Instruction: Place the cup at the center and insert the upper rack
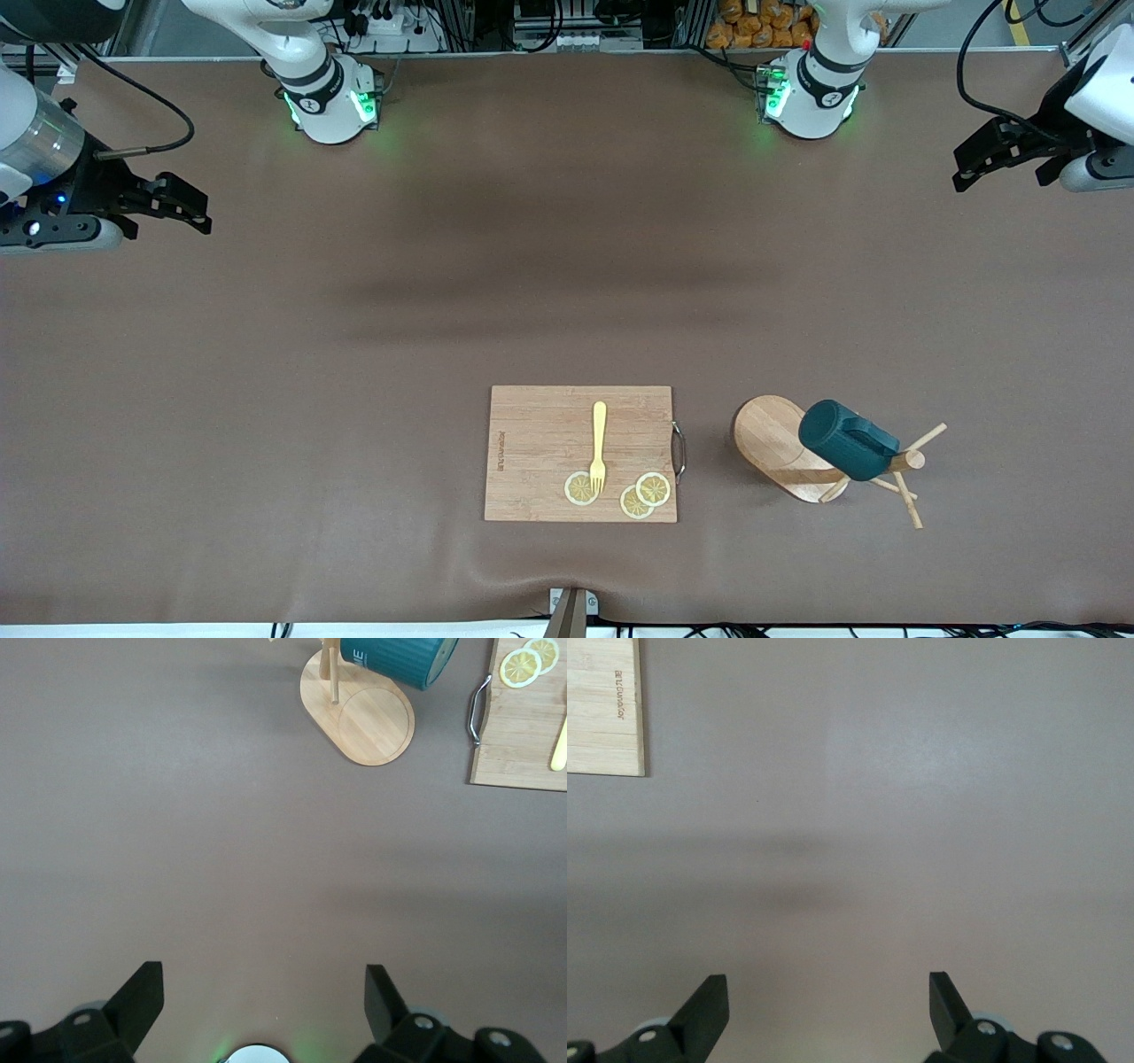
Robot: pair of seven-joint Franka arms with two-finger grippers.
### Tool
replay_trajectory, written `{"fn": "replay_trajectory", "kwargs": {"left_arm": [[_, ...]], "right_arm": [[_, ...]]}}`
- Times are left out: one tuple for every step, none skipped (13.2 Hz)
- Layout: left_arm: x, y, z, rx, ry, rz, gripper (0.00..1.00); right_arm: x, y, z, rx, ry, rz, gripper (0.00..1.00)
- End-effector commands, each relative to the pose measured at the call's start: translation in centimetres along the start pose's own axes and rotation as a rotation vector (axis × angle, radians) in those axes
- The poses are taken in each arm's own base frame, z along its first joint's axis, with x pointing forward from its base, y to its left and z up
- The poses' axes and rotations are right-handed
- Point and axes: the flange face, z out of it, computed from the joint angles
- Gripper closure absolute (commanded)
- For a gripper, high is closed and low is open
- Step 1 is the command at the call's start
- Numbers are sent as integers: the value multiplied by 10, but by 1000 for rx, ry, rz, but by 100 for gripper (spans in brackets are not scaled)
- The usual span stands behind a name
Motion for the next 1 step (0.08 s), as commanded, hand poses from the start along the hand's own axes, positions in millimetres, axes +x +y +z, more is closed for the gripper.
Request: {"fn": "replay_trajectory", "kwargs": {"left_arm": [[-7,-1,-10,-14,1,-1,0]], "right_arm": [[-6,0,-3,11,2,0,0]]}}
